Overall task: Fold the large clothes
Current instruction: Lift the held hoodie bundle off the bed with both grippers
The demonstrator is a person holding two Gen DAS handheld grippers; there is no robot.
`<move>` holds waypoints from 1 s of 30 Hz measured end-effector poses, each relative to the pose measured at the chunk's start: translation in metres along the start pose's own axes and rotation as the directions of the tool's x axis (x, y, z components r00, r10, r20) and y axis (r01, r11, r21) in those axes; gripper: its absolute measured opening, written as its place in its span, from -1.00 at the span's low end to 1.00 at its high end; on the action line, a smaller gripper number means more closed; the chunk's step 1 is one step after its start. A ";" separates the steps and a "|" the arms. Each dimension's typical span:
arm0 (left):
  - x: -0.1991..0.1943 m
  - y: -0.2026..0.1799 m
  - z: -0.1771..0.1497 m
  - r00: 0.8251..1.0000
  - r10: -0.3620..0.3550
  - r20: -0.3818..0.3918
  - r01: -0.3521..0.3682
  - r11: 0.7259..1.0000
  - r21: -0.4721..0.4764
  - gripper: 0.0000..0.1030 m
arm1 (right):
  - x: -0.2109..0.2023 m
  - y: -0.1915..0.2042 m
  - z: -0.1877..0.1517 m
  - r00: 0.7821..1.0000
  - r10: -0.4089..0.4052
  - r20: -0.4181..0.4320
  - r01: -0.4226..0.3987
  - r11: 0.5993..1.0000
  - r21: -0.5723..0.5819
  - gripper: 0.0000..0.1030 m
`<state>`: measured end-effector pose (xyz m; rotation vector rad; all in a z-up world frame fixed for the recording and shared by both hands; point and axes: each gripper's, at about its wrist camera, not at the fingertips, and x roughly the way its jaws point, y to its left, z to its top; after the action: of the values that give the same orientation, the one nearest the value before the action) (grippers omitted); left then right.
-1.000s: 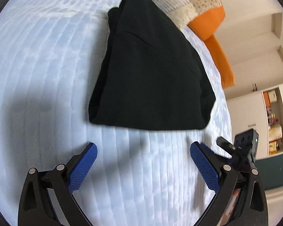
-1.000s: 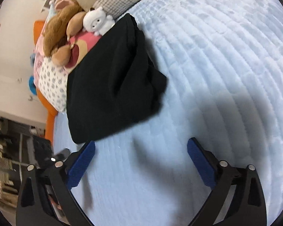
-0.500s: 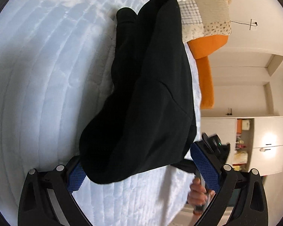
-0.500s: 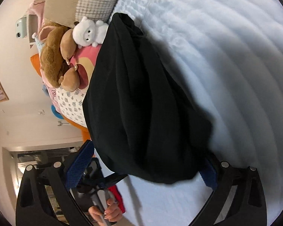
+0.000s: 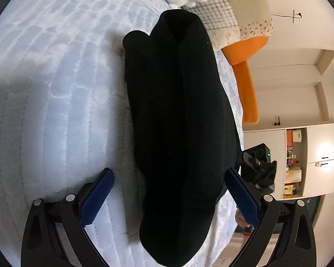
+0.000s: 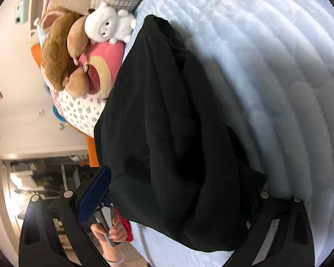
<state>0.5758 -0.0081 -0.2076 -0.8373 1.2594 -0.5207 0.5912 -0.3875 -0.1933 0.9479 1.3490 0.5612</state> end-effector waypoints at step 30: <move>0.048 -0.097 0.023 0.986 0.157 0.063 -0.166 0.970 0.177 0.00 | -0.023 0.034 -0.039 0.975 -0.041 0.217 0.061 0.994 -0.089 -0.43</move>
<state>0.6199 -0.0971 -0.1583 -0.5850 1.2033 -0.4736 0.5558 -0.3786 -0.1501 0.8677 1.1394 0.4652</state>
